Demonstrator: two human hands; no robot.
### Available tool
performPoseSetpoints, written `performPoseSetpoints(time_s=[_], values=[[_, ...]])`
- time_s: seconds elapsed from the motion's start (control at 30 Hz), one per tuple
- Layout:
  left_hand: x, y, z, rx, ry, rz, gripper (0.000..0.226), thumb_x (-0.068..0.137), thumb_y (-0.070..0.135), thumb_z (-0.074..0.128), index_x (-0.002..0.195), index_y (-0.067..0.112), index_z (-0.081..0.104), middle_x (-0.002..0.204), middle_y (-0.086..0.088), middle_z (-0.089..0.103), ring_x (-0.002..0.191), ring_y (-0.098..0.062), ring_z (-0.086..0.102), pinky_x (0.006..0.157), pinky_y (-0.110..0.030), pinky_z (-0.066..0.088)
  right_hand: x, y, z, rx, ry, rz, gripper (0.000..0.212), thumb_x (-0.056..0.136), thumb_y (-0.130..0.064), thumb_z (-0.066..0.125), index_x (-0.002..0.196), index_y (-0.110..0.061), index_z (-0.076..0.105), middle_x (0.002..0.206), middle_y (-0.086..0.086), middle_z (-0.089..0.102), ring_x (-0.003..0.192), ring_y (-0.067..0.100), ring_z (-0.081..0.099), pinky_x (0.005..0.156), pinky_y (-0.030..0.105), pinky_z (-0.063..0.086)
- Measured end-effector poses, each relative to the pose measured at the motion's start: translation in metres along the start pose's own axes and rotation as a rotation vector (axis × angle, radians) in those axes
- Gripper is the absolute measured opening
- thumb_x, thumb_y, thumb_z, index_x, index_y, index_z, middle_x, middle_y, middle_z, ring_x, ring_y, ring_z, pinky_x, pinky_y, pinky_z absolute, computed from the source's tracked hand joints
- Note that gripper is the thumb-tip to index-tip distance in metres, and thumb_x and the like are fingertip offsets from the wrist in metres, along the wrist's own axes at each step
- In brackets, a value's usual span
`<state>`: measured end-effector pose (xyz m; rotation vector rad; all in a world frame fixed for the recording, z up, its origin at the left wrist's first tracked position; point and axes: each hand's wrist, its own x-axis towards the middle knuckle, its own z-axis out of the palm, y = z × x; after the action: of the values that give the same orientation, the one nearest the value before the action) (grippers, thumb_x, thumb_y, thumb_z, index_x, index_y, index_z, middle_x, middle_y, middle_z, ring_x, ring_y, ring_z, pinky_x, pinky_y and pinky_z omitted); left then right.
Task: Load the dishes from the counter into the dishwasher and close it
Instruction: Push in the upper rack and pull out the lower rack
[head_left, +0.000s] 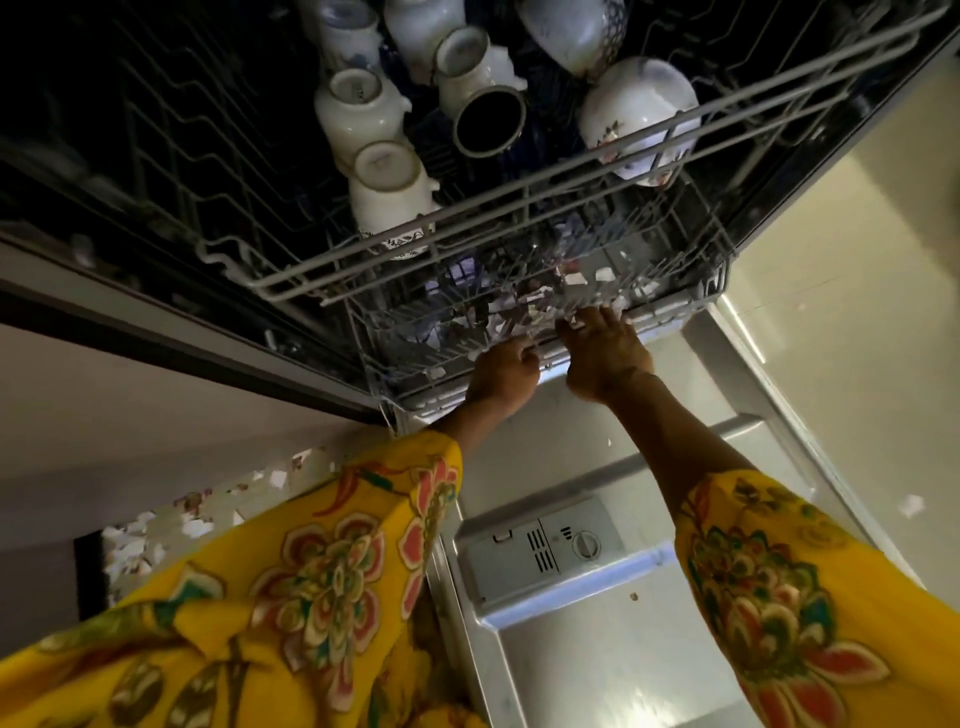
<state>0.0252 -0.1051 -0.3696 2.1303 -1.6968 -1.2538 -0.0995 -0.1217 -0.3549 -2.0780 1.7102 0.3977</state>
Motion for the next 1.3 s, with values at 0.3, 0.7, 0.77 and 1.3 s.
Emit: performPoseSetpoints(time_s=[0.3, 0.7, 0.77, 1.3], values=[[-0.059, -0.005, 0.032, -0.208, -0.026, -0.055, 0.039, 0.095, 0.020, 0.054, 0.131, 0.007, 0.055, 0.135, -0.008, 0.055, 0.125, -0.019, 0.051, 0.098, -0.018, 0.035, -0.062, 0.008, 0.022, 0.133, -0.100, 0.030, 0.058, 0.092, -0.011, 0.040, 0.148, -0.016, 0.025, 0.155, 0.016, 0.010, 0.146, 0.032, 0.001, 0.120, 0.039, 0.013], [-0.101, -0.004, 0.051, -0.202, -0.101, -0.095, 0.035, 0.095, 0.018, 0.051, 0.128, 0.012, 0.059, 0.130, -0.009, 0.060, 0.119, -0.022, 0.055, 0.091, -0.019, 0.041, -0.109, 0.024, 0.043, 0.158, -0.095, 0.076, 0.045, 0.099, -0.025, 0.042, 0.143, -0.015, 0.037, 0.148, 0.015, 0.026, 0.142, 0.033, 0.017, 0.117, 0.035, 0.020], [-0.110, -0.004, 0.055, -0.167, -0.113, -0.088, 0.034, 0.095, 0.010, 0.051, 0.127, 0.012, 0.060, 0.129, -0.010, 0.060, 0.117, -0.022, 0.057, 0.089, -0.016, 0.041, -0.119, 0.028, 0.046, 0.168, -0.099, 0.074, 0.045, 0.098, -0.023, 0.044, 0.142, -0.015, 0.039, 0.145, 0.015, 0.029, 0.142, 0.033, 0.018, 0.117, 0.035, 0.021], [-0.190, 0.004, 0.107, -0.439, -0.239, -0.290, 0.026, 0.082, -0.003, 0.067, 0.107, -0.008, 0.067, 0.107, -0.022, 0.068, 0.099, -0.025, 0.065, 0.094, -0.038, 0.051, -0.219, 0.046, 0.060, 0.077, -0.181, 0.137, 0.031, 0.096, -0.012, 0.044, 0.122, -0.015, 0.061, 0.122, 0.009, 0.051, 0.121, 0.027, 0.046, 0.094, 0.029, 0.043]])
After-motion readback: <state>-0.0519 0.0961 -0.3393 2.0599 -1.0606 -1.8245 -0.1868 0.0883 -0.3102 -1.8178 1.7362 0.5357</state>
